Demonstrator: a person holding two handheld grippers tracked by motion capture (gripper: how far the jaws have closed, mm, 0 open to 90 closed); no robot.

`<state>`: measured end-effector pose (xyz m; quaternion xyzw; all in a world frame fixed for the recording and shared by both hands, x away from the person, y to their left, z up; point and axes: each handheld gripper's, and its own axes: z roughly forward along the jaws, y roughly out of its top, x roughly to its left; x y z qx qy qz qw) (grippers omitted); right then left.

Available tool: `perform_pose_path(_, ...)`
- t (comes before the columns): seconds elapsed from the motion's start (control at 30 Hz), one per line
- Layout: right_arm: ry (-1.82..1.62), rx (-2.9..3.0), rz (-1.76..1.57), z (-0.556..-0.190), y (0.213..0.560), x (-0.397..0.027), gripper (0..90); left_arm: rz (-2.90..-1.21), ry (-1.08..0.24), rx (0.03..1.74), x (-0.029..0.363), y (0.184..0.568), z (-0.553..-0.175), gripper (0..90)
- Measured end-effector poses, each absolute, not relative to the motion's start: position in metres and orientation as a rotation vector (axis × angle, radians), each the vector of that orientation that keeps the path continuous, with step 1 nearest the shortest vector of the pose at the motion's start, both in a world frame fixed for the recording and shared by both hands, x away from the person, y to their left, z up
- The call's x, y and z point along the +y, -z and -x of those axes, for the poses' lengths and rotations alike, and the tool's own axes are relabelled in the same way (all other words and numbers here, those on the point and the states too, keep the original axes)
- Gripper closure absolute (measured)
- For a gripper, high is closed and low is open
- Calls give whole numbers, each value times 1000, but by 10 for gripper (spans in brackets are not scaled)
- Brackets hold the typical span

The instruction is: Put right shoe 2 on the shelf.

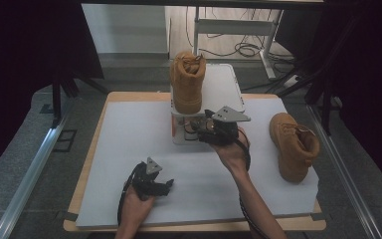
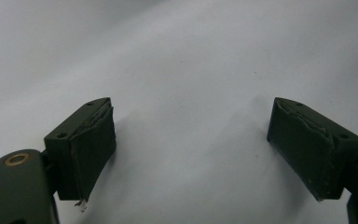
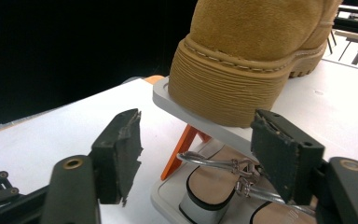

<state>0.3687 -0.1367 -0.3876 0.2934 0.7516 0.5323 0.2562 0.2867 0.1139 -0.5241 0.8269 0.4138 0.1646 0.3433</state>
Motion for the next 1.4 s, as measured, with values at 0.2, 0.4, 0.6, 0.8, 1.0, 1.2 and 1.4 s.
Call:
perform_pose_path(0.2,-1434,2036,-793,-363,389,-141,208,-2149,-427,1076,114,524,-287,150)
perform_pose_path(0.4,-1397,2024,-784,-356,392,-144,137,-2150,-426,1076,114,524,-287,150)
perform_pose_path(0.6,-1404,2026,-799,-351,396,-153,106,-2150,-427,1077,114,524,-287,150)
perform_pose_path(0.8,-1389,2019,-812,-347,404,-162,13,-2149,-428,1077,114,524,-287,150)
perform_pose_path(1.0,-1383,2021,-839,-343,409,-172,0,-2149,-428,1077,114,524,-287,149)
perform_pose_path(1.2,-1399,2039,-867,-337,413,-181,0,-2149,-428,1077,114,524,-287,149)
perform_pose_path(1.4,-1389,2060,-892,-331,418,-189,0,-2149,-428,1078,114,524,-287,149)
